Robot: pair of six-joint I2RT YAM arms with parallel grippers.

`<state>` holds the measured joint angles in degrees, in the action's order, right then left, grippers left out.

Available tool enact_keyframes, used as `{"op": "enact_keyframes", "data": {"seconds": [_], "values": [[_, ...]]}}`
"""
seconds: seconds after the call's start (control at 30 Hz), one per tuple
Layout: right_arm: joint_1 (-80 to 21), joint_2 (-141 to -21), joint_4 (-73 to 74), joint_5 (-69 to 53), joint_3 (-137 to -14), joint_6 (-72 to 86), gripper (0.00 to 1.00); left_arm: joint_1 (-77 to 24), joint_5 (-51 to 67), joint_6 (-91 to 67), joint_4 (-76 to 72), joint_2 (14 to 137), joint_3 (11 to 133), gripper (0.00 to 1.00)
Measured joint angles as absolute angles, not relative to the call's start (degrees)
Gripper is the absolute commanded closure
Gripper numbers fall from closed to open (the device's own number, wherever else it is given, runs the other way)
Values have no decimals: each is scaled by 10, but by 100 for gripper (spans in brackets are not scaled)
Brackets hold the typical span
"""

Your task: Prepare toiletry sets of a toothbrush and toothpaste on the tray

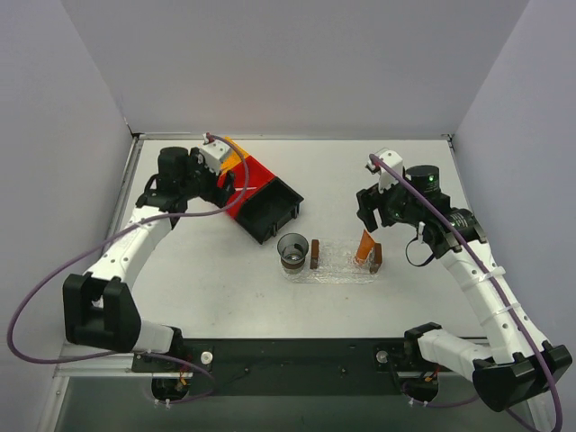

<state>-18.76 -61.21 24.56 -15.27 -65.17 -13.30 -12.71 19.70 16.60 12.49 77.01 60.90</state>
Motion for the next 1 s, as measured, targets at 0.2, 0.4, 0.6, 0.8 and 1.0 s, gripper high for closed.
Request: {"op": "enact_keyframes", "data": {"seconds": [0.2, 0.4, 0.6, 0.8, 1.0], "values": [[-188, -615, 247, -163, -652, -133, 33, -76, 167, 164, 110, 903, 721, 18], [-188, -618, 247, -172, -651, -133, 33, -54, 129, 154, 91, 1023, 796, 21], [-188, -618, 246, -175, -645, -134, 34, -41, 102, 157, 105, 1133, 886, 27], [-188, -618, 246, -175, -630, -134, 35, -36, 93, 176, 132, 1182, 947, 32], [-188, -618, 246, -175, -625, -135, 35, -36, 98, 208, 171, 1197, 973, 35]]}}
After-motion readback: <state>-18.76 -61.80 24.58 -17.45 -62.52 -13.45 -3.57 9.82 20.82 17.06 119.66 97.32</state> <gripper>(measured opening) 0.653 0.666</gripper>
